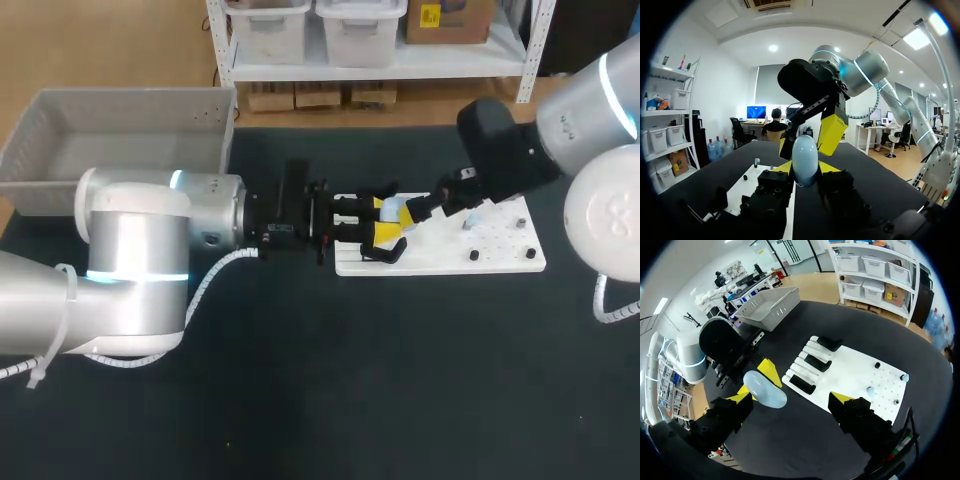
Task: Pick up each earbud case from the left stands, insert the matching earbuds, close the lid, and place the case in the box.
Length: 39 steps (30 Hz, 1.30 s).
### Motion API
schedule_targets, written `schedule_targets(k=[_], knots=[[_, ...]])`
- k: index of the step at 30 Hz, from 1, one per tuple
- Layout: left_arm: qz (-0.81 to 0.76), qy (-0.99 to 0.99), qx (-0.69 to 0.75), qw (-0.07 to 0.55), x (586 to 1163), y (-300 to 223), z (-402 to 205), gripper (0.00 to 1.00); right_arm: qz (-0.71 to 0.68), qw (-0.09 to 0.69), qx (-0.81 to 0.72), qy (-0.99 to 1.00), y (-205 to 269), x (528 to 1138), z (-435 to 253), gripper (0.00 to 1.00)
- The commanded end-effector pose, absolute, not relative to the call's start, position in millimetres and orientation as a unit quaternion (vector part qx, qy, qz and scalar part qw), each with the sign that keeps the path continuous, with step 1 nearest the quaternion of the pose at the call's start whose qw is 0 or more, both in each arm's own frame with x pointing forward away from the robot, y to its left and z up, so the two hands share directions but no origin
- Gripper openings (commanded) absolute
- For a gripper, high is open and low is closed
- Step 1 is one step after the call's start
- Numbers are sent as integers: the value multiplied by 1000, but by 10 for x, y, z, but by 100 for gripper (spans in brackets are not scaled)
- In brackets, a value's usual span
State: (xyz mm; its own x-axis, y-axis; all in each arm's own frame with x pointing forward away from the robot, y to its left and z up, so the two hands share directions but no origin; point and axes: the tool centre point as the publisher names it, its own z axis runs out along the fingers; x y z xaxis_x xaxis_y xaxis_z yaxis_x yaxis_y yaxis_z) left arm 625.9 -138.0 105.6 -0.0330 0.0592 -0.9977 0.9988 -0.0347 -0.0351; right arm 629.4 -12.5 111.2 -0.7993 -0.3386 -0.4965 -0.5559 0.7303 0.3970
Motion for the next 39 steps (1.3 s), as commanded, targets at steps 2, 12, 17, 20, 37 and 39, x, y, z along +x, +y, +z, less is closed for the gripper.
schedule_targets(k=[2, 12, 17, 20, 37, 39], knots=[[-502, 513, 514, 470, 6243, -1385, 1045, 0, 269, 201, -243, 910, -131, 6334, 1124, 100], [-502, 513, 514, 470, 6243, -1385, 1045, 0, 267, 233, -239, 904, -204, 6446, 1356, 100], [-489, 506, 529, 474, 6235, -1390, 1075, 0, 260, 269, -244, 895, -302, 6493, 1546, 100], [-486, 497, 537, 478, 6228, -1391, 1092, 0, 248, 284, -242, 894, -383, 6536, 1604, 100], [-488, 478, 541, 491, 6152, -1298, 1016, 0, 99, 288, -254, 918, -885, 7058, 1556, 100], [-488, 478, 541, 491, 6152, -1298, 1016, 0, 77, 279, -256, 922, -940, 7093, 1502, 100]])
